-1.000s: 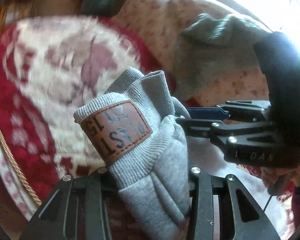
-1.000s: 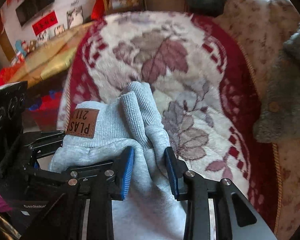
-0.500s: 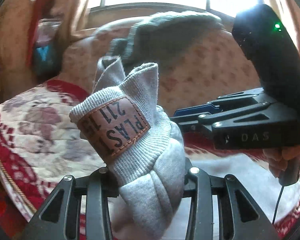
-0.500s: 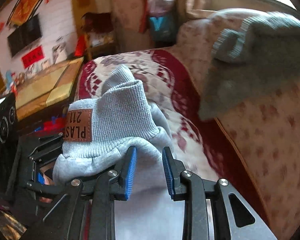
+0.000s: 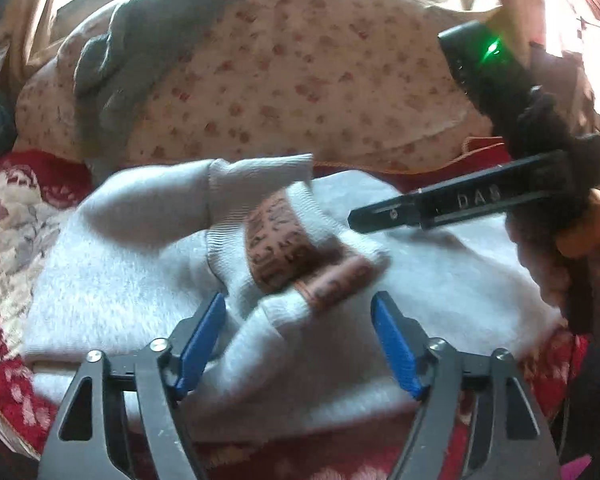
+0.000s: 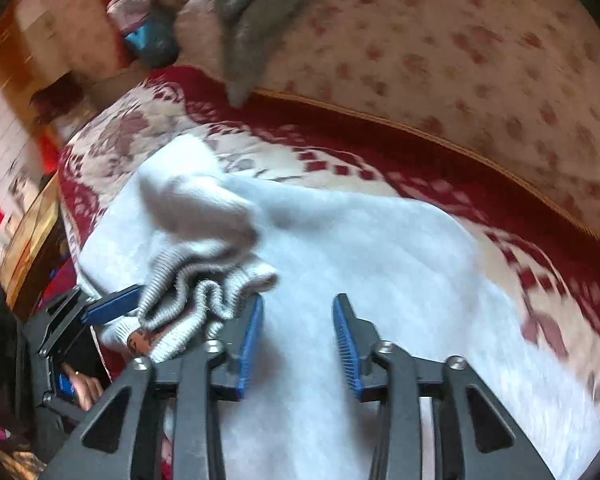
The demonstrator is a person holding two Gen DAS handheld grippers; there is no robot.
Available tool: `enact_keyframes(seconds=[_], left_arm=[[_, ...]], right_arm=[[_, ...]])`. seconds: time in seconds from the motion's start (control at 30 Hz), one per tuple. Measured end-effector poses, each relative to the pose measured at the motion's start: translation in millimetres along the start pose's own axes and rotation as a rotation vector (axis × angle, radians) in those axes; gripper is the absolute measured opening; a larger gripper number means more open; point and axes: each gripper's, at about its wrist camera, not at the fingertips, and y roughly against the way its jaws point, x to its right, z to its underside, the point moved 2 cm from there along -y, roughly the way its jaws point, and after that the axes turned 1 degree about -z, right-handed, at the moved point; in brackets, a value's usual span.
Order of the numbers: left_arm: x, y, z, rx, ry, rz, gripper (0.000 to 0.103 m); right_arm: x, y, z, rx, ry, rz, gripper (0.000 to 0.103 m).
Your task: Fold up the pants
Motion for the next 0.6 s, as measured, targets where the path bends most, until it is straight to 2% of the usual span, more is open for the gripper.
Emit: enact_keyframes(seconds=[0.03,0.07,0.1,0.23,0.3,0.4,0.47,0.53,0.6], left_arm=[[0.1,5.6,0.8,-0.002,0.001,0.012,0.075],[-8.0,13.2,-1.0,-0.001,0.009,0.006,0.075],[-15.7,21.5,-4.3,0.010,0.017,-0.013,0.076],[-55.6,59.1,-14.7,0.070,0.052,-0.109,0.082],[-71.9,65.9,-17.4,0.070,0.047,-0.144,0.083],[-82.8,60.5,-13.6,0.025,-0.006,-0.207,0.083],[-80.5,51.7,-7.4,0.002,-0.042,-0.207,0.083],[-79.0,39.4,-4.5,-0.010,-0.075,-0.213,0.083],[-78.2,25.6,0.3,-0.032,-0.107,-0.229,0.083]], right_arm=[[2.0,7.8,1.0,0.021,-0.014,0.003,0.061],[2.4,16.2,0.6,0.044,-0.027,-0.003,0.072],[2.3,23.9,1.1,0.068,-0.038,-0.007,0.076],[-17.1,57.6,-4.5,0.179,-0.034,-0.123,0.076],[-38.7,60.6,-6.5,0.193,0.021,-0.156,0.076],[-76.4,43.5,-5.5,0.150,0.153,-0.130,0.076],[-89.0,18.5,-4.1,0.075,0.191,-0.062,0.076],[-87.5,-4.3,-0.8,0.024,0.149,-0.017,0.073],[-84.0,-20.2,1.9,0.014,0.115,-0.030,0.048]])
